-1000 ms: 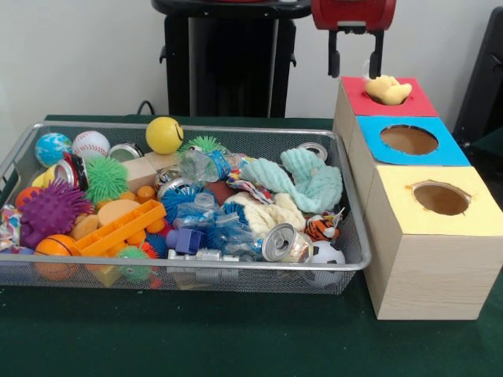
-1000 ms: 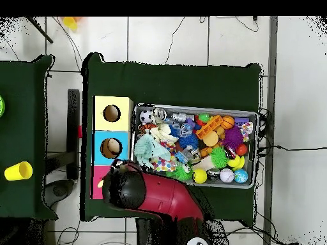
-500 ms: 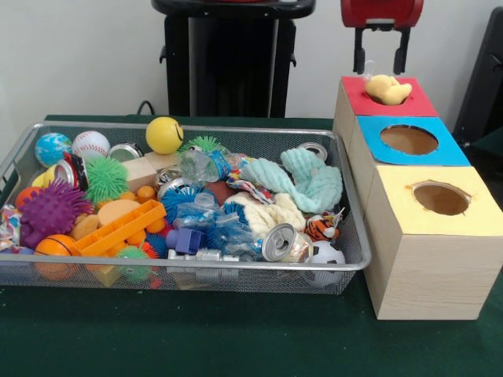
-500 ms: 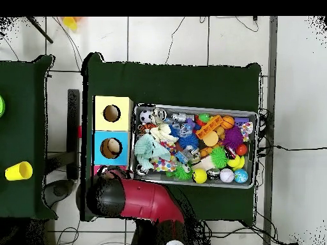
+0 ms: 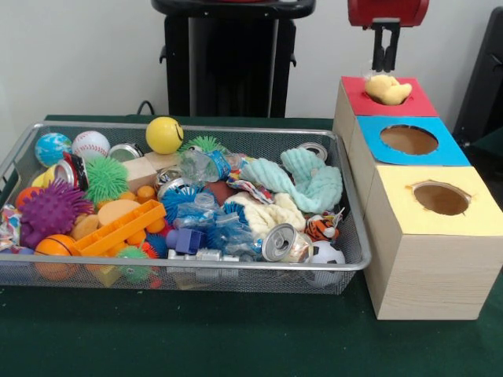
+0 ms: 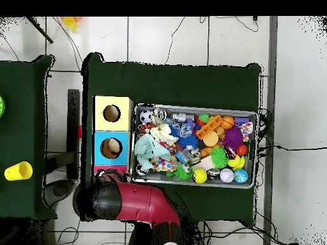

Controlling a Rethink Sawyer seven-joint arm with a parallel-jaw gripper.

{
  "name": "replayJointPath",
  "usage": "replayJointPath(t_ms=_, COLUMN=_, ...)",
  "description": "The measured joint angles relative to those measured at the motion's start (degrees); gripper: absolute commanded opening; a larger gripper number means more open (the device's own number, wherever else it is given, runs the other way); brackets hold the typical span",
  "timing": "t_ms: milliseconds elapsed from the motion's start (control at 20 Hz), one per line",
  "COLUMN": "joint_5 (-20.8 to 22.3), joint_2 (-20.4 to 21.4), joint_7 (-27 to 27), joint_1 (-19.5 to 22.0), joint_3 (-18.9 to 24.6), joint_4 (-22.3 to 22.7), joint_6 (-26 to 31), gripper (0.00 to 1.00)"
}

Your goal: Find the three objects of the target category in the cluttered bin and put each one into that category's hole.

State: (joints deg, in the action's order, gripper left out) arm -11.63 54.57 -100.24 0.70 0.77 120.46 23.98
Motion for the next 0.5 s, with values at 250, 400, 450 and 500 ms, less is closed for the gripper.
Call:
replayJointPath(t_ms=250, joint_5=0.0, joint_2=0.0, joint_7=0.0, joint_1=1.2, joint_3=0.0, joint_4=0.5, joint_6=-0.8, gripper=0.0)
replayJointPath(t_ms=400, joint_5=0.0, joint_2=0.0, joint_7=0.0, joint_1=1.5, joint_3=0.0, joint_4=1.2, joint_6=-2.2, gripper=0.0)
replayJointPath(t_ms=450, joint_5=0.0, joint_2=0.0, joint_7=0.0, joint_1=1.4, joint_3=0.0, joint_4=1.8, joint_6=-3.6, gripper=0.0)
replayJointPath(t_ms=500, joint_5=0.0, joint_2=-0.1, joint_7=0.0, joint_1=1.3, joint_3=0.0, joint_4=2.0, joint_6=-4.1, gripper=0.0)
